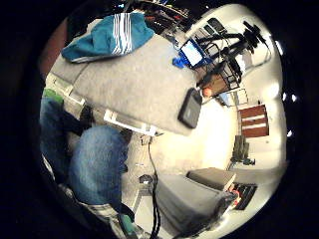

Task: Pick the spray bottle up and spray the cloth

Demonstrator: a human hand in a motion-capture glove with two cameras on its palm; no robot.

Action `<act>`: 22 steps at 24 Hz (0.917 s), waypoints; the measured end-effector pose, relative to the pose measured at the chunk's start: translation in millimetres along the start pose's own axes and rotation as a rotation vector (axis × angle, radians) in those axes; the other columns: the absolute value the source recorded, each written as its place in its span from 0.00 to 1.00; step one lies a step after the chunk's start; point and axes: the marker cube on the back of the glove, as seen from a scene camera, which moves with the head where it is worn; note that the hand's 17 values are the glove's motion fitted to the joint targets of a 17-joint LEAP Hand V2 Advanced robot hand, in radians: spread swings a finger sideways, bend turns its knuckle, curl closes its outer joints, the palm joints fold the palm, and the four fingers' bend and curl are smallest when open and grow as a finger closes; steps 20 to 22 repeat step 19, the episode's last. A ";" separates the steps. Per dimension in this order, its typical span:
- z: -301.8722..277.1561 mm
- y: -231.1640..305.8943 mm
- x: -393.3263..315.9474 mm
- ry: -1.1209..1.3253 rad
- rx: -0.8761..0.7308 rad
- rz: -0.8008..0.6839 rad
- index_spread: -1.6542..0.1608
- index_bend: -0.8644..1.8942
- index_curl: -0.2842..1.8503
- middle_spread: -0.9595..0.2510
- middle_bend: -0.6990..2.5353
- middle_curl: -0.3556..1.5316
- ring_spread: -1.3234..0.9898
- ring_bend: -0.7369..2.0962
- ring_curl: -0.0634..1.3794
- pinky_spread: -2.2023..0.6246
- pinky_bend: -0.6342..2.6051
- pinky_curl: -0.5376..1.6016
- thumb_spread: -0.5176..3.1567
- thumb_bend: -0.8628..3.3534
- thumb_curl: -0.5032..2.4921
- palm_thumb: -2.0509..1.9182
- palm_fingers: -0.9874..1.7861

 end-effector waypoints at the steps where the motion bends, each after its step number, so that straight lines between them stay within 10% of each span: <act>1: 1.4 21.1 -1.8 0.003 0.002 0.024 0.69 0.39 0.30 0.73 0.27 0.35 0.63 0.36 0.25 0.85 0.33 0.39 0.42 0.20 0.34 0.66 0.39; 10: 31.9 149.2 -20.9 -0.028 -0.056 0.193 0.69 0.40 0.30 0.73 0.27 0.35 0.64 0.35 0.24 0.85 0.31 0.38 0.43 0.20 0.34 0.68 0.41; 22: 30.8 154.7 -17.6 -0.011 -0.041 0.196 0.69 0.40 0.31 0.73 0.27 0.34 0.64 0.34 0.24 0.85 0.30 0.37 0.43 0.20 0.34 0.68 0.41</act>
